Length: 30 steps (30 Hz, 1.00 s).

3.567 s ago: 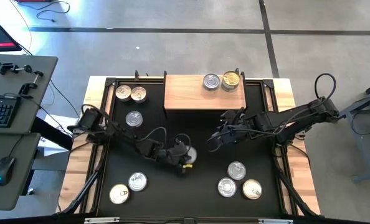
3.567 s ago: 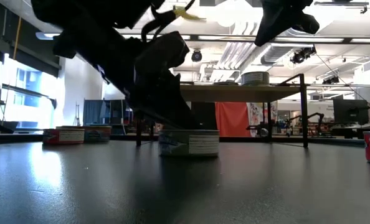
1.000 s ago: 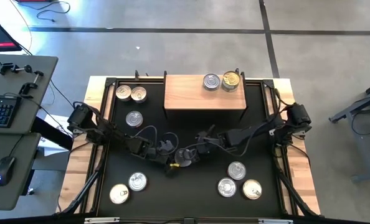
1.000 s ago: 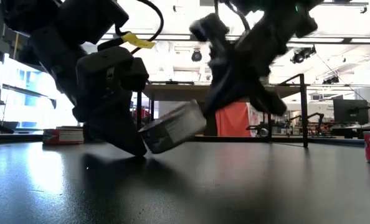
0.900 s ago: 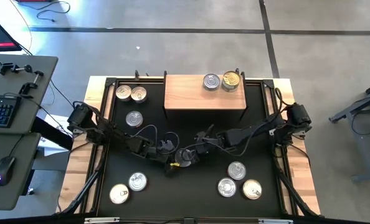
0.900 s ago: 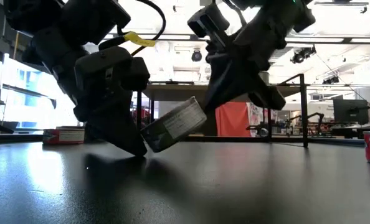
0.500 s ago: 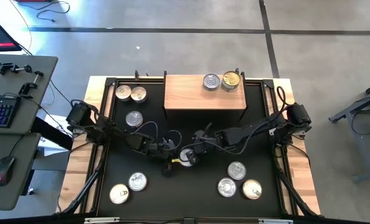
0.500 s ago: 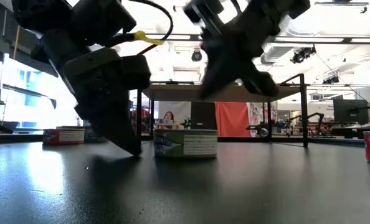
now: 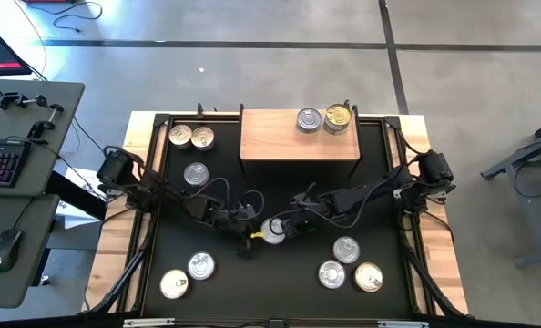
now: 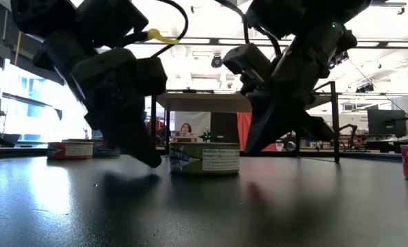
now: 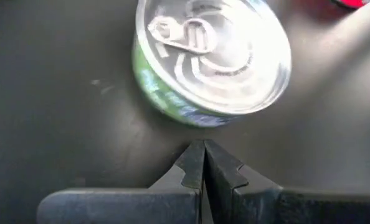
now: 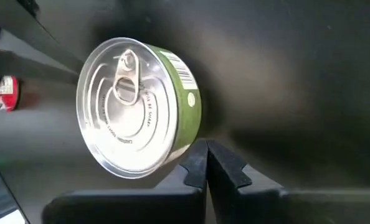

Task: Stack canned seafood by type on shelf
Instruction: Stack the green tuna can on top of the green tuna can on the shelf

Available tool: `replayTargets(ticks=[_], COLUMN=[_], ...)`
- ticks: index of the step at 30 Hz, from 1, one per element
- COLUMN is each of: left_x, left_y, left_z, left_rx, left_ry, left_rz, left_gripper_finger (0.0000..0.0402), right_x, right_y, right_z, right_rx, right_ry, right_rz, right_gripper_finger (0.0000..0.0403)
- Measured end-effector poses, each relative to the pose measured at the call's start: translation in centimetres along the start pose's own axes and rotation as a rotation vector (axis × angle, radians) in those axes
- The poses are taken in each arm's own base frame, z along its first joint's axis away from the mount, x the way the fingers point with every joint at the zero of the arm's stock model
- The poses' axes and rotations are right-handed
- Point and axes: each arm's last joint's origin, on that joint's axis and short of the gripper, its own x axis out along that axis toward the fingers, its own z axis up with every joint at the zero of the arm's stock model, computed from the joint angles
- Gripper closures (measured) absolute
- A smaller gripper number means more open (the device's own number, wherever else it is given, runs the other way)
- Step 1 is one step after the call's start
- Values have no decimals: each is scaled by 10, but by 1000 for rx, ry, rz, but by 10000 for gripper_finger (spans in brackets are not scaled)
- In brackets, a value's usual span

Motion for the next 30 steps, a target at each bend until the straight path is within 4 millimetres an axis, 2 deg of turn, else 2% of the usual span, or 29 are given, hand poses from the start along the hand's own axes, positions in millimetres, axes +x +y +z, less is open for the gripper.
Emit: replayTargets(ticks=[12, 21, 26, 30], left_x=[7, 8, 9, 16], left_y=[4, 7, 5, 9], left_z=[-2, 1, 11, 29], left_rx=[-30, 44, 123, 150], left_ry=[-3, -9, -43, -124], left_rz=[31, 42, 82, 146], left_gripper_finger=[402, 402, 401, 401], right_x=[0, -22, -29, -28], right_y=[13, 48, 59, 60], right_z=[6, 14, 15, 14], right_rx=[28, 16, -9, -9], right_ry=[-30, -63, -68, -98], right_rz=[114, 238, 270, 251], right_gripper_finger=[403, 403, 403, 403])
